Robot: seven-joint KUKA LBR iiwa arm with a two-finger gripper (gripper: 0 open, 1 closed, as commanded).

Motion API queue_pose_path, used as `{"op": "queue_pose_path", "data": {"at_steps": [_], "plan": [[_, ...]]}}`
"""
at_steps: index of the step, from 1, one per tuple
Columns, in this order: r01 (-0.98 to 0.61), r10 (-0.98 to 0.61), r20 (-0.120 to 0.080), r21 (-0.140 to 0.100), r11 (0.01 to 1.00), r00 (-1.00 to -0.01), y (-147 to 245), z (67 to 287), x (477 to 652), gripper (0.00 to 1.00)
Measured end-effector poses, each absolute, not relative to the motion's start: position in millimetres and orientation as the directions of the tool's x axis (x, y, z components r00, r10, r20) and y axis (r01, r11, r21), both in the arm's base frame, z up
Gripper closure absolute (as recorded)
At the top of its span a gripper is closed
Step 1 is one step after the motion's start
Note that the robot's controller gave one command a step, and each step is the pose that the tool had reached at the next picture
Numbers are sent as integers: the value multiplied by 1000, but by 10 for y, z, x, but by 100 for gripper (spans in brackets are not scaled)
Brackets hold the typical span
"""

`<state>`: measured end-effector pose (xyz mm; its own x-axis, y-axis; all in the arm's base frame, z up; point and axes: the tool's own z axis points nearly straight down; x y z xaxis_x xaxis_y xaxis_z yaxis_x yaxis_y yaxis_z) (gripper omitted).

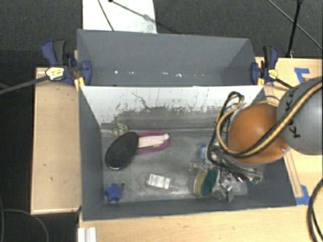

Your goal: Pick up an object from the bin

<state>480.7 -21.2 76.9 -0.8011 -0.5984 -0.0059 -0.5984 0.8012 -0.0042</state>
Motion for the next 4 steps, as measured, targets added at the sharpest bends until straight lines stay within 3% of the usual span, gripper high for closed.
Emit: {"op": "queue_pose_path", "data": {"at_steps": [1, 2, 3, 4], "plan": [[-596, -596, -2, 0, 803, -803, -201, 755, 4786, 100], [-589, -589, -8, -11, 808, -808, -786, 1546, 5150, 100], [-602, -602, -8, -8, 799, -799, -876, 2287, 5342, 100], [-599, -599, -2, 0, 801, -801, -865, 2246, 5321, 0]]}}
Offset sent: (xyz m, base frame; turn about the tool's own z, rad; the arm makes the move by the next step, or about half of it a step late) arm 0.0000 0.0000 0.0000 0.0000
